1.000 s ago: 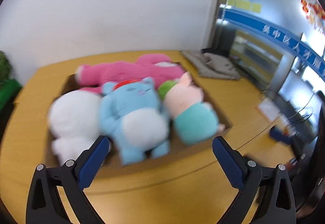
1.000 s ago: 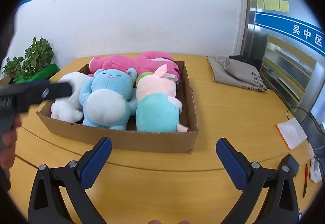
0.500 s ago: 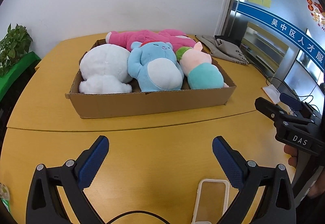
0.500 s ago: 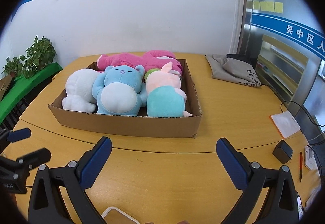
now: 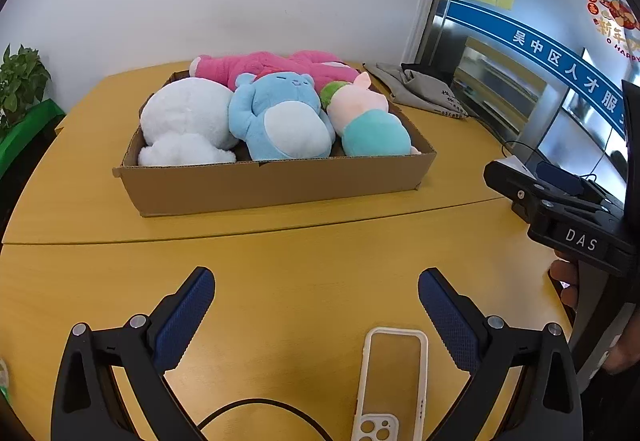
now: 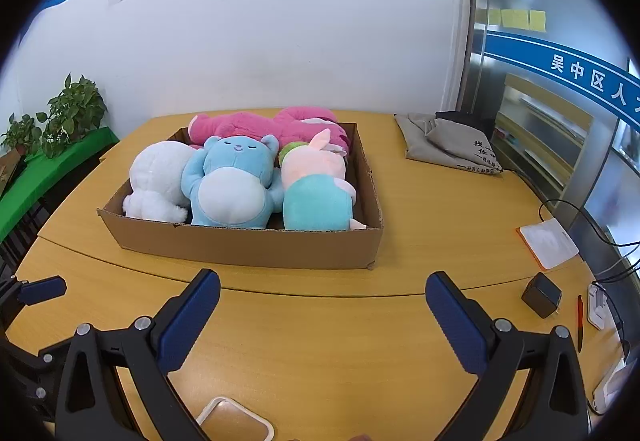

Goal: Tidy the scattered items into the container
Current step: 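Move both grippers down to the white phone case on the table, then close both grippers on the phone case's rim and lift it, then carry the phone case into the box onto the blue cat and open both grippers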

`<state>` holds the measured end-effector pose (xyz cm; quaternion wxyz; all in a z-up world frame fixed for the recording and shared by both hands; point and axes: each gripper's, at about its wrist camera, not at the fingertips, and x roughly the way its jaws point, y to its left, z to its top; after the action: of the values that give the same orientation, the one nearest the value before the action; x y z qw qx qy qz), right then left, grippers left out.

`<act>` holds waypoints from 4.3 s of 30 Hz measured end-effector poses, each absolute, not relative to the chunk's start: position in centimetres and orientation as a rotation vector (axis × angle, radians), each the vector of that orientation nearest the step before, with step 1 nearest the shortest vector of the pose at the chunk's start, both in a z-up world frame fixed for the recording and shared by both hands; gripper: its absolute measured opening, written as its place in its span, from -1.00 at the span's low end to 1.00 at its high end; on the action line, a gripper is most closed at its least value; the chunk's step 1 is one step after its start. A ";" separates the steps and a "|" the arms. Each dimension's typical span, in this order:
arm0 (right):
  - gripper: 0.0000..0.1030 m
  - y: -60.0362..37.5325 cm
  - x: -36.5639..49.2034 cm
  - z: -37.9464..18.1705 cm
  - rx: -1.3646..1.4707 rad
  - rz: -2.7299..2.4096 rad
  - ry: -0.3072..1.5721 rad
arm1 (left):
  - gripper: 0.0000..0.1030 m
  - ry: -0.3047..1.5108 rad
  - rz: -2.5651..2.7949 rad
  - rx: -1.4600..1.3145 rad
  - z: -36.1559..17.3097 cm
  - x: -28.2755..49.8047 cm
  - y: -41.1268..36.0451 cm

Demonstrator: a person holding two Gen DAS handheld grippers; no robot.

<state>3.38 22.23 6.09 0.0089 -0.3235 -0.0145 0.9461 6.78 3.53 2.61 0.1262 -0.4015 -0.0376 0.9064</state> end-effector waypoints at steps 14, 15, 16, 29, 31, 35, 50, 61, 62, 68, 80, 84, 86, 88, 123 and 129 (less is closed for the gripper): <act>1.00 22.2 3.5 5.3 -1.051 2.939 -0.038 | 1.00 -0.092 2.530 -1.244 0.3 8.5 4.4; 1.00 22.2 3.5 5.3 -1.054 2.938 -0.036 | 1.00 -0.092 2.523 -1.250 0.1 8.7 4.4; 1.00 22.3 3.6 5.2 -1.060 2.937 -0.034 | 0.99 -0.094 2.515 -1.255 -0.1 8.8 4.3; 0.99 21.9 6.4 -2.4 -1.498 2.939 -0.163 | 0.80 -0.084 2.293 -1.453 -5.9 12.8 5.2; 0.99 21.6 6.8 -4.0 -1.572 2.914 -0.175 | 0.72 -0.085 2.259 -1.481 -6.8 13.0 5.6; 0.95 20.5 7.1 -6.3 -1.676 2.861 -0.237 | 0.41 -0.081 2.203 -1.535 -8.0 13.1 6.6; -0.72 18.2 7.7 -8.6 -1.802 2.829 -0.247 | -0.90 -0.018 2.207 -1.627 -9.5 12.7 8.0; -0.78 18.4 7.2 -5.9 -1.712 2.899 -0.133 | -0.90 -0.033 2.248 -1.576 -7.6 11.9 7.3; -0.78 18.3 7.1 -5.2 -1.693 2.912 -0.130 | -0.90 -0.032 2.258 -1.563 -7.2 11.6 7.2; -0.79 17.6 4.6 -0.7 -1.529 3.031 -0.147 | -0.90 -0.051 2.327 -1.473 -4.0 8.9 6.1; -0.80 15.1 -8.9 8.5 -1.157 3.192 -0.273 | -0.90 0.006 2.519 -1.210 4.8 -2.7 3.2; -0.81 15.0 -14.9 10.1 -1.110 3.217 -0.246 | -0.90 0.018 2.547 -1.162 6.4 -8.9 2.2; -0.81 14.7 -18.0 10.5 -1.091 3.221 -0.236 | -0.90 0.042 2.568 -1.149 7.0 -12.1 1.9; -0.81 14.3 -21.2 10.5 -1.077 3.203 -0.255 | -0.90 0.042 2.576 -1.155 7.1 -15.5 1.8; 0.58 17.5 -8.7 5.4 -1.137 3.015 -0.102 | 0.99 -0.194 2.916 -1.013 7.4 -3.1 -2.3; 0.58 16.5 -4.9 5.6 -1.161 2.999 -0.186 | 0.99 -0.164 2.948 -0.998 7.2 0.7 -1.4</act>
<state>-4.89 16.49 5.57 -0.0398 -0.3601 -0.0578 0.9303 0.67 -1.36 7.17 0.0125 -0.3200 -0.0526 0.9459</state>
